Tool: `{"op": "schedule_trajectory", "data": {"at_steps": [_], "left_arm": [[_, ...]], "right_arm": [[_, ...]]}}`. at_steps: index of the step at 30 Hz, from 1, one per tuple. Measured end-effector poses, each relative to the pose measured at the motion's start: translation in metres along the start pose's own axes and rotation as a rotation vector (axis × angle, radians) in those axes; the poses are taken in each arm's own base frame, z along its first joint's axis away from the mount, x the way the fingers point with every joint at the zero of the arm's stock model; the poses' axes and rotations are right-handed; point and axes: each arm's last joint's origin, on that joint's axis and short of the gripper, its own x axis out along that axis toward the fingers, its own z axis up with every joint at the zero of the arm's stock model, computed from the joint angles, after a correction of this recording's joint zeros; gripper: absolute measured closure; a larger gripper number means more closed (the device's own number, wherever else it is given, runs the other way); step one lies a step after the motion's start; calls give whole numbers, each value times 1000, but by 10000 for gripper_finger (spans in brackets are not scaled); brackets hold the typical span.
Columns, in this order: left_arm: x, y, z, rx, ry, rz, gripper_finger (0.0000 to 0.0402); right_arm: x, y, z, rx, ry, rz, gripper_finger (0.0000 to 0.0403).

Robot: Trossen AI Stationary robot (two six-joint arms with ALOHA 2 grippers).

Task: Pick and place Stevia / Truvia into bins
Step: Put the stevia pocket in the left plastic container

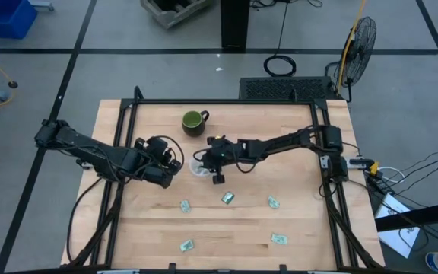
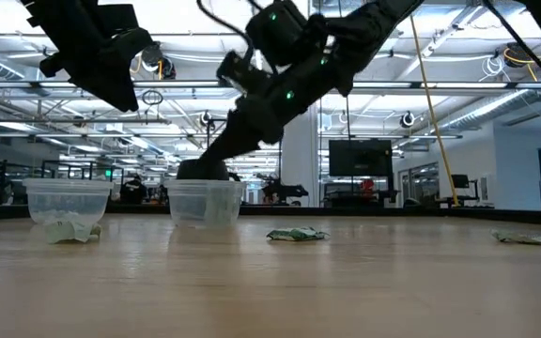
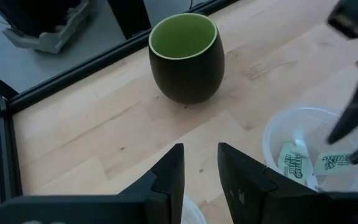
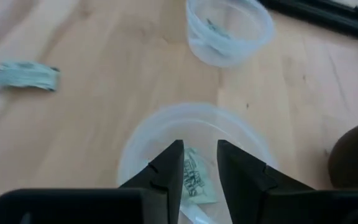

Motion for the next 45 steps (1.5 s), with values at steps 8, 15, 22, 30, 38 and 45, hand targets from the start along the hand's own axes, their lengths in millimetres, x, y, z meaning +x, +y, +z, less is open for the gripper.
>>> {"op": "schedule_trajectory", "data": {"at_steps": [8,15,22,30,38,45], "left_arm": [[-4,-8,-5,32,130,-119,298],[-15,-44,-26,256,129,-576,298],[-23,-55,-68,446,18,-878,298],[-7,-40,-110,343,45,-927,298],[8,-52,-129,277,10,-956,298],[12,-86,-135,505,54,-878,298]], "right_arm": [[-62,9,31,-53,53,48,311],[-110,13,25,12,61,49,321],[-135,25,-15,31,-11,30,323],[-155,31,-46,-14,-252,-55,323],[-185,13,-38,-32,-405,-168,311],[-199,-2,-35,-29,-453,-247,296]]}}
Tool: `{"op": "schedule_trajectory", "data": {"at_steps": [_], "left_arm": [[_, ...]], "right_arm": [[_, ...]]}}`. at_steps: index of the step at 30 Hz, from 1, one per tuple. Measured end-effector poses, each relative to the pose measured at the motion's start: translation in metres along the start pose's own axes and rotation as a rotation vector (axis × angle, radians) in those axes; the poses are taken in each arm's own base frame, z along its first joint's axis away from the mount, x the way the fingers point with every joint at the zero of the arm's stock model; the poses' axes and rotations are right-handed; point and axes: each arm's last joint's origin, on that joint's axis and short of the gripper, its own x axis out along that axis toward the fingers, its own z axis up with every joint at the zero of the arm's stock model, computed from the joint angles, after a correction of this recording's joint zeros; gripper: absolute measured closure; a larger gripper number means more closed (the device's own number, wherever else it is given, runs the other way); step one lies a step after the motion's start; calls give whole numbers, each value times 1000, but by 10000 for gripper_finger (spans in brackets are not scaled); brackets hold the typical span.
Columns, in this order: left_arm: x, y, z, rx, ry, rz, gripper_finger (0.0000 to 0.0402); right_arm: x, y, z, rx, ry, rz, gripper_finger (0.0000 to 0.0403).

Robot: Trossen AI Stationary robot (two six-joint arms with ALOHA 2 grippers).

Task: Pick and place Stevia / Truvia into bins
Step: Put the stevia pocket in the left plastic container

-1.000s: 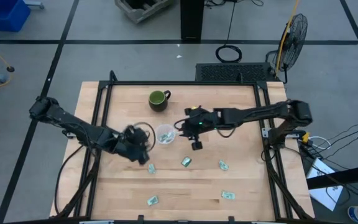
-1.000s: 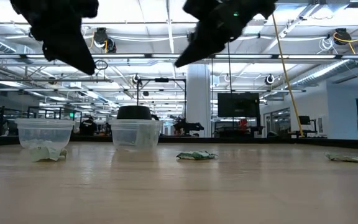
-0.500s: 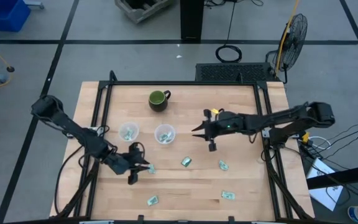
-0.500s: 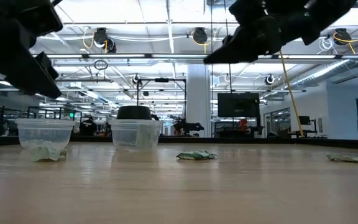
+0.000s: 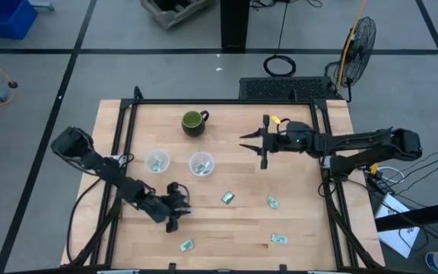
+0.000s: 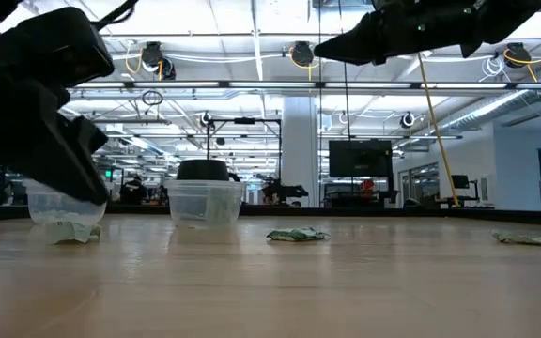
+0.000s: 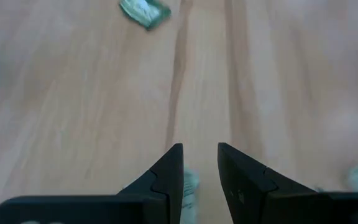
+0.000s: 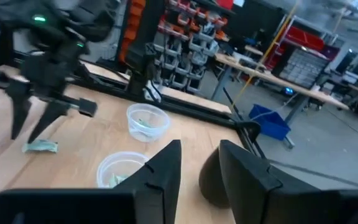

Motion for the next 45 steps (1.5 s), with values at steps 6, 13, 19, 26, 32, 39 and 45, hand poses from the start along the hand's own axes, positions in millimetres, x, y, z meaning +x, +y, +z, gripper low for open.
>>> {"op": "schedule_trajectory", "data": {"at_steps": [6,13,19,26,32,39,45], "left_arm": [[4,-11,17,187,223,154,298],[6,-5,29,-25,263,210,298],[8,-1,31,-15,274,201,297],[8,-7,29,-45,326,95,297],[5,-8,25,24,329,146,297],[19,-7,14,61,389,159,298],[24,-6,10,121,410,169,307]], "right_arm": [[0,-5,-3,7,14,-18,297],[0,-7,-4,13,21,-26,297],[0,-7,-5,15,30,-23,296],[0,-7,-5,16,29,-23,297],[0,-7,-4,15,27,-23,297],[0,-7,-4,14,28,-23,298],[0,-7,-4,13,26,-23,298]]}}
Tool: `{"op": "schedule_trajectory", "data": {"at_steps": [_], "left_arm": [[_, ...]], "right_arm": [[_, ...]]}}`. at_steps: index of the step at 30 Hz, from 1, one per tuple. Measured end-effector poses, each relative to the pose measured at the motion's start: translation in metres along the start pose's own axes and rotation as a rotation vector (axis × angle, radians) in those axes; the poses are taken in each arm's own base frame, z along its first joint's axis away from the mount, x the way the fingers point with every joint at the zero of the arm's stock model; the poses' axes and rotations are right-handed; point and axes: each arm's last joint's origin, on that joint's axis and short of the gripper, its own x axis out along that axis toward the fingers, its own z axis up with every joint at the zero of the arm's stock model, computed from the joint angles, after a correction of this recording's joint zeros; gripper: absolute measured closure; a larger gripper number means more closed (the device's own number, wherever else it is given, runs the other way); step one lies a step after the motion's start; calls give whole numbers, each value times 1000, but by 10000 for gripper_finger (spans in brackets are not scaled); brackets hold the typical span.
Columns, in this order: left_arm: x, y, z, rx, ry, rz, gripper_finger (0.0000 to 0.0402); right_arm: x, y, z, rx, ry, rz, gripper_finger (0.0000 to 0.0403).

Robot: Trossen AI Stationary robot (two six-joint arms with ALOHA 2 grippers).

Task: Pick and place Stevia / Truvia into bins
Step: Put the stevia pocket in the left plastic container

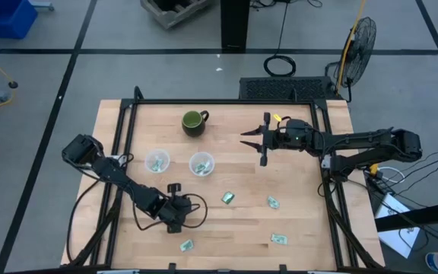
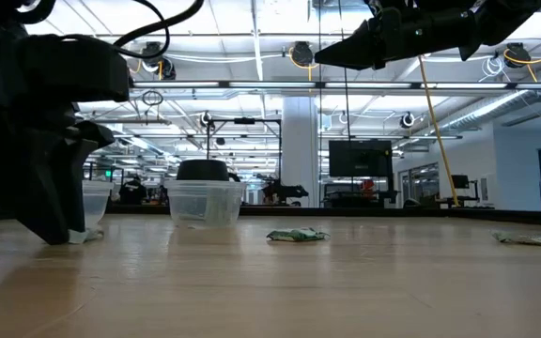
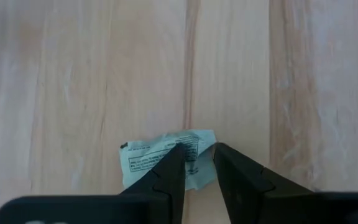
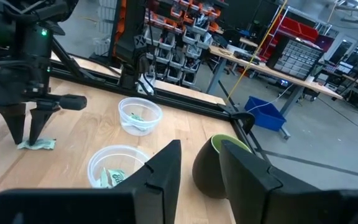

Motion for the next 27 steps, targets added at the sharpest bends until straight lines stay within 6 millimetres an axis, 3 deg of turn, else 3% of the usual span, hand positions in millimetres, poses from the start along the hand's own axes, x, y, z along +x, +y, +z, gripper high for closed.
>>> {"op": "schedule_trajectory", "data": {"at_steps": [7,13,22,27], "left_arm": [[-17,6,2,-11,-40,1,390],[-50,22,-1,-36,-67,104,392],[-112,83,-36,-215,86,437,393],[-119,102,-43,-295,119,487,391]], "right_arm": [[0,0,0,0,-1,0,298],[0,0,0,1,-1,0,298],[0,0,0,2,-1,0,298],[0,0,0,1,-1,0,298]]}}
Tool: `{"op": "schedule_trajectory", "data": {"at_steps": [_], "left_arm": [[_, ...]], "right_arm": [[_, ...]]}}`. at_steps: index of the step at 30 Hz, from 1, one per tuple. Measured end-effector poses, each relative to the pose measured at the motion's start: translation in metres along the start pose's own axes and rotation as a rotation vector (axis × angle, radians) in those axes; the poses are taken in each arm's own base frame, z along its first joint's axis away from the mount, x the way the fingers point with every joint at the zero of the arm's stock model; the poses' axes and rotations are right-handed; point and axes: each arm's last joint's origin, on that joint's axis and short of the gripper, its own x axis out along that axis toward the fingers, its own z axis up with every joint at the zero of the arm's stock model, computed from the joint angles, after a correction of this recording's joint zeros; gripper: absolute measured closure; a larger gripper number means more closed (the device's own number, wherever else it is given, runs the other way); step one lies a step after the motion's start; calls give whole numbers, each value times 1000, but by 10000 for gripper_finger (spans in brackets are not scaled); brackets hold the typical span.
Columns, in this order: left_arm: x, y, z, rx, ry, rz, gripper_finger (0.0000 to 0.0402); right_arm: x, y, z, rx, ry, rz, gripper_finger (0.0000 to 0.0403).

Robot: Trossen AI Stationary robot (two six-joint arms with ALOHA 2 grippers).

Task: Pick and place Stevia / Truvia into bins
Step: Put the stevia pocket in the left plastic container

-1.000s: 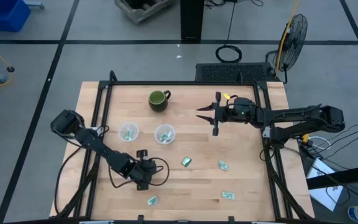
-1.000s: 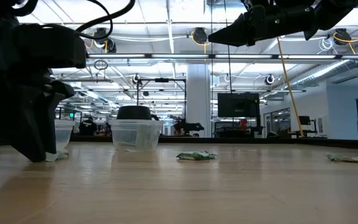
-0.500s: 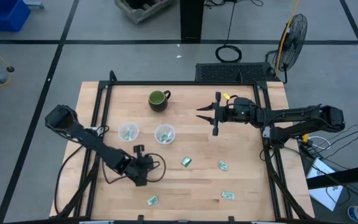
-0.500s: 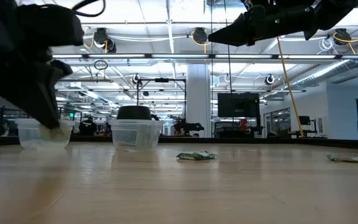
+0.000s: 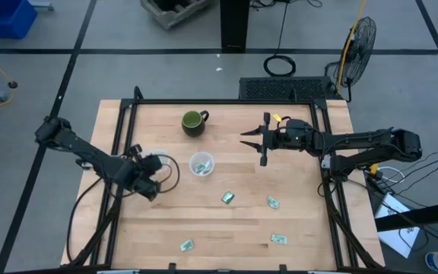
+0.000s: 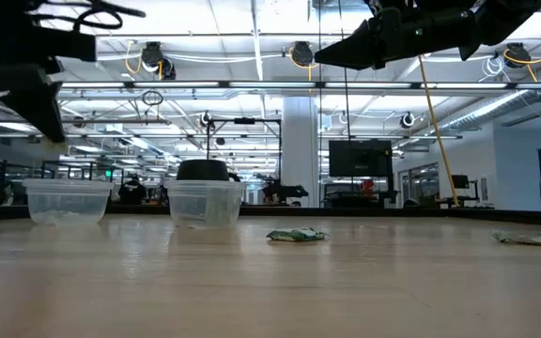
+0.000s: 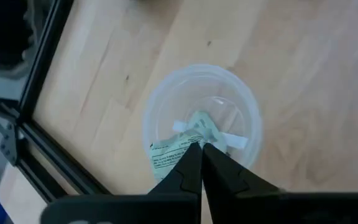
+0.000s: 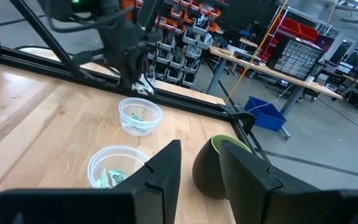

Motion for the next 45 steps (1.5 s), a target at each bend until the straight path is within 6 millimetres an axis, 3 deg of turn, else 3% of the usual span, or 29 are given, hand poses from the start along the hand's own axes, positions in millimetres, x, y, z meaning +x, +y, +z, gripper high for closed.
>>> {"op": "schedule_trajectory", "data": {"at_steps": [9,20,34,45], "left_arm": [[49,-4,-9,-76,-13,-24,392],[86,-1,-15,-166,38,-127,395],[88,3,-4,-170,-3,-131,281],[42,8,44,-95,-122,-177,270]], "right_arm": [[0,0,0,0,0,0,298],[0,0,0,0,0,0,298],[0,0,0,1,0,0,298],[0,0,0,2,-1,0,298]]}}
